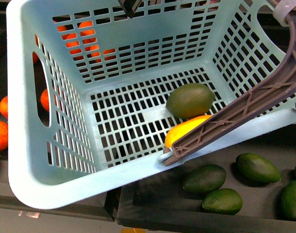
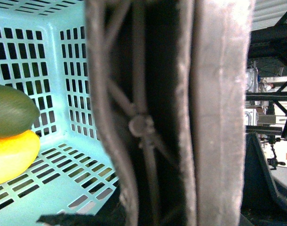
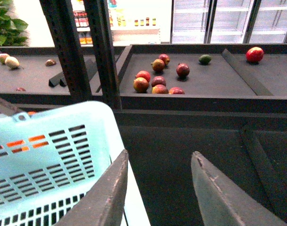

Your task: Pick mango and avocado into basket

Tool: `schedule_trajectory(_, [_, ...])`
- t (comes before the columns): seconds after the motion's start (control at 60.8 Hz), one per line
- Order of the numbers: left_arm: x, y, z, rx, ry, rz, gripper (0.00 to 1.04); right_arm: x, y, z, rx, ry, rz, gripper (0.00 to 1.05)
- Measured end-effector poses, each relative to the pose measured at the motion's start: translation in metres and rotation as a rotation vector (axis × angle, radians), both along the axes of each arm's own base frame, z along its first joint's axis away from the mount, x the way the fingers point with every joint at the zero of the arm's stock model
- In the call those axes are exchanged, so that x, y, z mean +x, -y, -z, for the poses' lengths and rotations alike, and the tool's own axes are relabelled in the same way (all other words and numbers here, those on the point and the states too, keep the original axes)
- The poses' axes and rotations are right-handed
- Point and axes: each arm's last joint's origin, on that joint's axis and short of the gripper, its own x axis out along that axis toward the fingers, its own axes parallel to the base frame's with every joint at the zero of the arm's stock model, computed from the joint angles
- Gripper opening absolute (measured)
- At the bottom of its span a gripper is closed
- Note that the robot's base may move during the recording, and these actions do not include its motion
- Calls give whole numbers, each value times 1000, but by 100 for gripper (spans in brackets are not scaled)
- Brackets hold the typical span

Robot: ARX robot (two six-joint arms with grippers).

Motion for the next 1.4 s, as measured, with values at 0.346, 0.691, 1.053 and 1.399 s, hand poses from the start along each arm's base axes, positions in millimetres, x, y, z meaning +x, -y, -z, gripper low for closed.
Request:
schedule_trajectory(0.346, [0, 0, 0, 1, 1, 0, 14, -42, 13, 27, -19, -3, -6, 2])
schedule_trajectory(0.691, [0, 0, 0, 0, 1, 0, 14, -72, 23, 43, -19, -5, 3, 2])
schedule_trajectory(1.053, [0, 0, 0, 0, 1, 0, 14, -98, 24, 56, -20, 10, 1, 2])
schedule_trajectory(1.399, [0, 0, 0, 1, 1, 0, 14, -110, 24, 53, -20, 23, 1, 2])
